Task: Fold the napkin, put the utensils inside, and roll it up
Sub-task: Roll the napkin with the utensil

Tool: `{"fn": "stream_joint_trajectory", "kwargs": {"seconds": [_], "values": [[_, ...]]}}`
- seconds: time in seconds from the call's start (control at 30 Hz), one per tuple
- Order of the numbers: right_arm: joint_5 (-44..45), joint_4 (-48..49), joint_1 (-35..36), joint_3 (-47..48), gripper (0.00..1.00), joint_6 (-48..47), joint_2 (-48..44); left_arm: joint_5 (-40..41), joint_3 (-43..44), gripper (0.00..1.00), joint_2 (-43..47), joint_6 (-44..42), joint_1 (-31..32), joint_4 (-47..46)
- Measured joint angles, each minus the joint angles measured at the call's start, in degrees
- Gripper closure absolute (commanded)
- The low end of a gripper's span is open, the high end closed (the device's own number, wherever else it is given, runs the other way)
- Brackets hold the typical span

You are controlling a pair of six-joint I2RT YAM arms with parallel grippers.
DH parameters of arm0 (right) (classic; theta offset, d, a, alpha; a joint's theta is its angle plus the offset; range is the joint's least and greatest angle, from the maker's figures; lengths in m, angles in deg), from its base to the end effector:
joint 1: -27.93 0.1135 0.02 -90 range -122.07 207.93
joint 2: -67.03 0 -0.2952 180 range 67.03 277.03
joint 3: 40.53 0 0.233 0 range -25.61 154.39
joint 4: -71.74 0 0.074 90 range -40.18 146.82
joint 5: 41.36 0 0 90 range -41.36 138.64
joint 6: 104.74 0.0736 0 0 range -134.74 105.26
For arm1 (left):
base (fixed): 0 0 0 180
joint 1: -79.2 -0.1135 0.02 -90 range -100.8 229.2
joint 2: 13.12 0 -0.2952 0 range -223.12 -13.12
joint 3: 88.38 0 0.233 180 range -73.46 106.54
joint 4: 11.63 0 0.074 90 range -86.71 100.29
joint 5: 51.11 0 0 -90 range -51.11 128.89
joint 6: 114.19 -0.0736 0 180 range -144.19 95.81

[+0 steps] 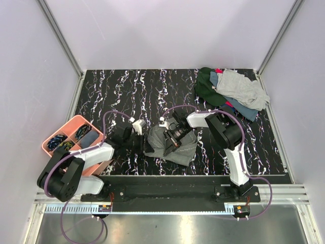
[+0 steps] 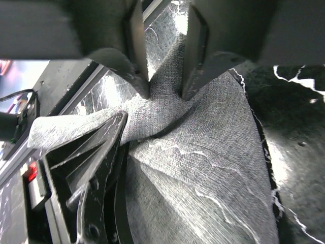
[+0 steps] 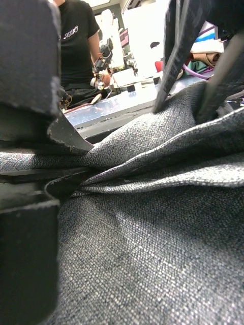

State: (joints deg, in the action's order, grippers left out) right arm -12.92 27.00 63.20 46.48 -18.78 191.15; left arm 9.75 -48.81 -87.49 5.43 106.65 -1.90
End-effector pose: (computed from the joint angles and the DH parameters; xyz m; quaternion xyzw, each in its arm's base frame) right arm 0.2785 0.2762 0.1094 0.3225 -0.7948 -0.5080 0.0786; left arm 0.1879 -0.1380 0.1678 0.0803 0.8943 -0.3825 0.2178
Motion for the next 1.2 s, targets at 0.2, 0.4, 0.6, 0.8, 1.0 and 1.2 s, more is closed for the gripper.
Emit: {"fn": "stream_joint_trajectory", "kwargs": {"seconds": [0.2,0.4,0.6,0.8,1.0,1.2], "values": [[-0.15,-0.04,-0.09,0.02,0.79,0.42,0.15,0.68,0.74,0.90,-1.11,-0.92,0.94,1.73],[-0.07,-0.42,-0.09,0.00,0.54,1.84,-0.68,1.25,3.65,1.00,-3.34,-1.81,1.38,5.60],[7.32,-0.90,-0.20,-0.24,0.44,2.12,-6.45,1.33,7.74,1.00,-7.21,-2.64,1.64,10.12],[19.39,0.94,-0.72,-3.72,0.33,0.85,-16.11,1.07,12.15,1.00,-10.56,-3.69,1.64,15.30],[34.62,10.27,3.41,-13.79,0.30,-1.42,-31.06,-0.35,15.67,1.00,-14.05,-4.26,1.31,18.67],[50.73,20.00,17.90,-22.08,0.29,-4.66,-37.38,-4.33,17.31,1.00,-16.98,-4.31,-0.76,19.76]]}}
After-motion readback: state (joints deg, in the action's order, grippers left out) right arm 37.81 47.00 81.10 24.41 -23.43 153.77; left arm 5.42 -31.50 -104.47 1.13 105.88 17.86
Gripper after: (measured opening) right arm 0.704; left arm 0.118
